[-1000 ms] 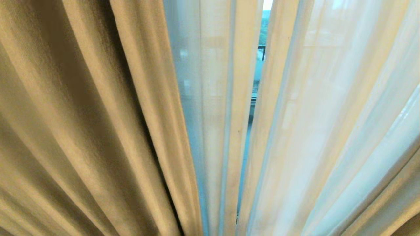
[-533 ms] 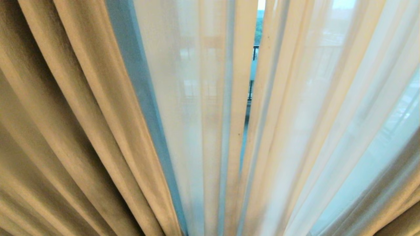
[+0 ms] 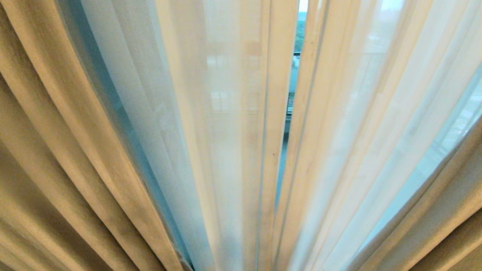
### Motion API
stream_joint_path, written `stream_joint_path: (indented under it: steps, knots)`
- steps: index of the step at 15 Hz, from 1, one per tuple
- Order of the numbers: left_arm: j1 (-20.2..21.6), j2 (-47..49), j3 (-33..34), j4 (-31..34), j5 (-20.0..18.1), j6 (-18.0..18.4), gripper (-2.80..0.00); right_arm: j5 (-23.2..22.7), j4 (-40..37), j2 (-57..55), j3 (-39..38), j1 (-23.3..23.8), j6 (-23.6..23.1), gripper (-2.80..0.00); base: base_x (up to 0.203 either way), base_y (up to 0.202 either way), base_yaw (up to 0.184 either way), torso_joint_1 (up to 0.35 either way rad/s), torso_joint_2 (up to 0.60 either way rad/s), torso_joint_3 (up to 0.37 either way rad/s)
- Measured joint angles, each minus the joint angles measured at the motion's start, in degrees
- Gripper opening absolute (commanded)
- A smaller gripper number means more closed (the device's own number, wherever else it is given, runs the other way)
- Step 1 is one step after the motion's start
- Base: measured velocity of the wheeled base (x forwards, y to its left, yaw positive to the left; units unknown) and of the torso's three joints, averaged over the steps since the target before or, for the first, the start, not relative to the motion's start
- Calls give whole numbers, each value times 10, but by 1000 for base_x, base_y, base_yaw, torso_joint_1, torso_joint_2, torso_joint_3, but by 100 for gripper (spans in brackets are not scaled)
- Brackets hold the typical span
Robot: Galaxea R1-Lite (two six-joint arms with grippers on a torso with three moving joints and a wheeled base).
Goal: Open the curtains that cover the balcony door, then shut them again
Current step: Pull the outer curtains open on both sides
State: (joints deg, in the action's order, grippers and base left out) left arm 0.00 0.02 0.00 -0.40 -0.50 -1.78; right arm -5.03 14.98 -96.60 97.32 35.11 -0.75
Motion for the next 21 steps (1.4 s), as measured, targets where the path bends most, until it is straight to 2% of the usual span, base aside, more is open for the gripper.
stream_joint_path:
  steps: [9, 20, 21]
  knots:
    - [0, 0, 0, 0, 0, 0, -280, 2, 3, 51, -81, -10, -3, 0, 0, 0, 0, 0, 0, 0]
    - [0, 0, 0, 0, 0, 0, -280, 2, -3, 241, -314, -11, -8, 0, 0, 0, 0, 0, 0, 0]
    - [0, 0, 0, 0, 0, 0, -280, 2, -3, 257, -334, -11, -8, -280, 0, 0, 0, 0, 0, 0]
